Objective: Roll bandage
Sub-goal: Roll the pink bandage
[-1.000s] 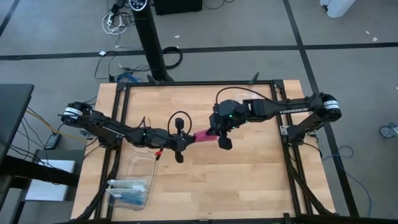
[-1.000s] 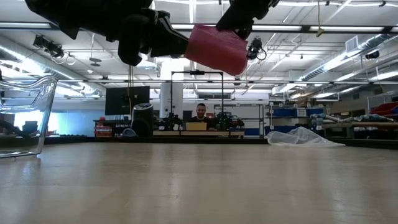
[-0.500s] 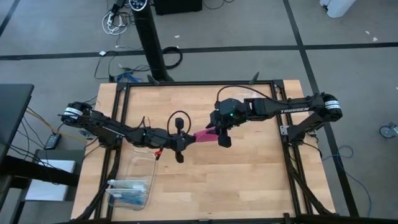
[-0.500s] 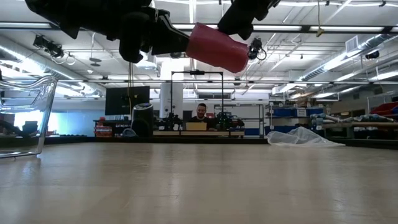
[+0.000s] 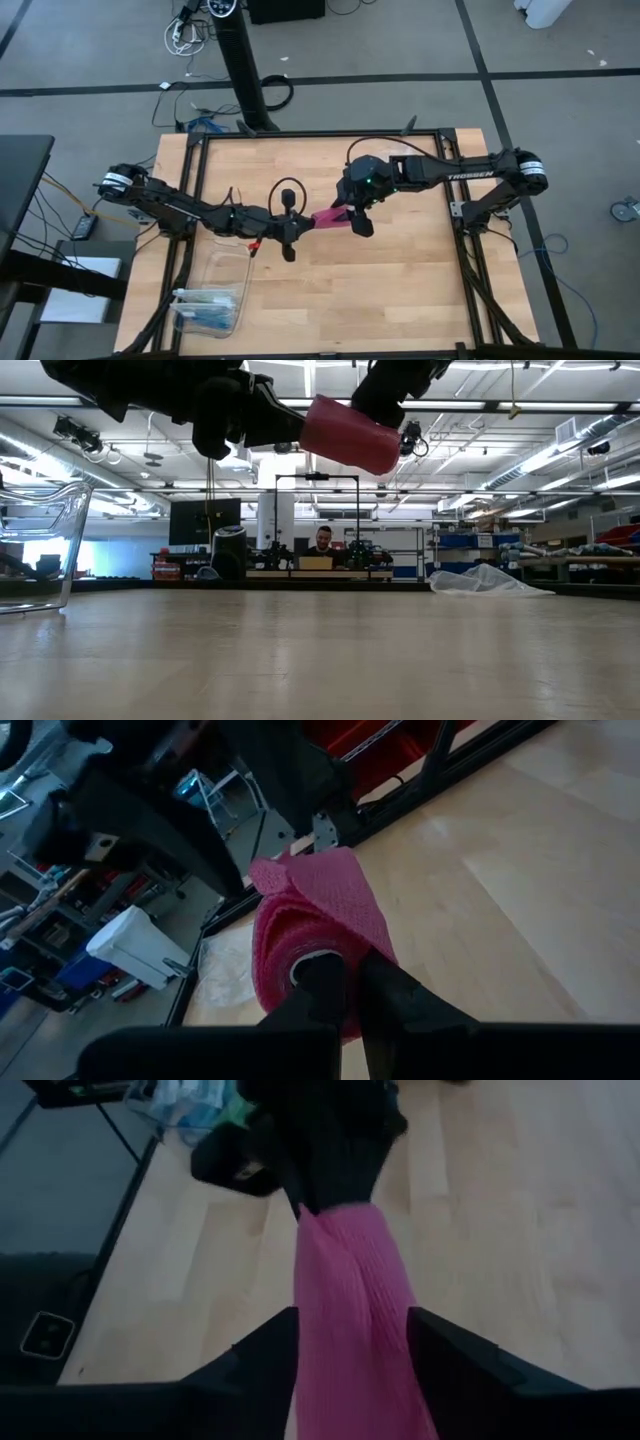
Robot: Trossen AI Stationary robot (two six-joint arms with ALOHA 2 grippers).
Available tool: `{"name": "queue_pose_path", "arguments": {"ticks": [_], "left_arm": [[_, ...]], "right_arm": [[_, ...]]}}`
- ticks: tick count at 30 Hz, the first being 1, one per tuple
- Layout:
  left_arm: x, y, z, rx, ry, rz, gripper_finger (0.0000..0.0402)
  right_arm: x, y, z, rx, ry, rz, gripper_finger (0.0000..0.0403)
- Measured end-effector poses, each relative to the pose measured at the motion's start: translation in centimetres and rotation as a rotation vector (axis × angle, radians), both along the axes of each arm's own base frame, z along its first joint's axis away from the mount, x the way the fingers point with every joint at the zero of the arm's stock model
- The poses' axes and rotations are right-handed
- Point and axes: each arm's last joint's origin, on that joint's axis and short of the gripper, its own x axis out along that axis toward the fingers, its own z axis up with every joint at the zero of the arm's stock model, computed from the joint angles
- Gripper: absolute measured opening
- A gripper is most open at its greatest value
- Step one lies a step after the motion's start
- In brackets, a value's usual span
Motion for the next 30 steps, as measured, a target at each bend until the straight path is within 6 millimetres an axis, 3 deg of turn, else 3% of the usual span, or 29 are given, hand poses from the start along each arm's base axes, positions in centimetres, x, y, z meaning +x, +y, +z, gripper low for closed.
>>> {"name": "queue_pose_path", "arguments": {"ticks": [10, 23, 30], "left_arm": [[0.0, 0.0, 0.0, -0.005, -0.001, 0.001, 0.0019], [0.0, 0.0, -0.1, -0.016, 0.009, 0.005, 0.0019], [0.0, -0.3, 0.1, -0.025, -0.011, -0.024, 0.0019]], "right_arm": [[0.0, 0.0, -0.1, -0.049, 0.010, -0.014, 0.0010], [-2.7, 0.6, 2.9, -0.121, -0.065, -0.092, 0.0003], [-1.8, -0.3, 2.5, -0.191, -0.086, -0.083, 0.0002]]}}
